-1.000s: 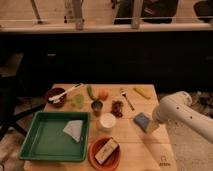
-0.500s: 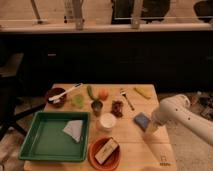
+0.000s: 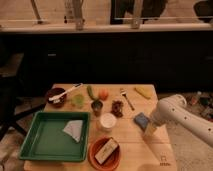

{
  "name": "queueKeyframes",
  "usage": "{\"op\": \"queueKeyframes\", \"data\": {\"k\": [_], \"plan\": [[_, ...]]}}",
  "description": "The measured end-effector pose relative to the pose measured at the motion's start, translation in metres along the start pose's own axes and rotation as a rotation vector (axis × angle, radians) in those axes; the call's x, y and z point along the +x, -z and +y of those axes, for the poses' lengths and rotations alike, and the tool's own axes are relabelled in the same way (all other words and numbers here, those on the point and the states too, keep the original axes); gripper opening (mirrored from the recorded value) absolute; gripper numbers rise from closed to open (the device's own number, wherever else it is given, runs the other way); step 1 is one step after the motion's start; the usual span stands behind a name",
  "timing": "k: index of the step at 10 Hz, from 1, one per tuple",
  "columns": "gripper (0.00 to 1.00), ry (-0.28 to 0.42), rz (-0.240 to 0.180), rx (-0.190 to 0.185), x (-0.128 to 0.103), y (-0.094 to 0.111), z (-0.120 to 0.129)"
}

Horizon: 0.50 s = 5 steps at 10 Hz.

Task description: Wipe table surface with sponge

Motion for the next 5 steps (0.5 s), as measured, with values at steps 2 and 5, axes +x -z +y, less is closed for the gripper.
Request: {"op": "queueKeyframes", "data": {"k": [2, 5], "plan": [[0.8, 0.007, 0.005, -0.009, -0.0019, -0.0044, -0.0004], [0.79, 0.01, 0.006, -0.013, -0.005, -0.0069, -0.0012]]}}
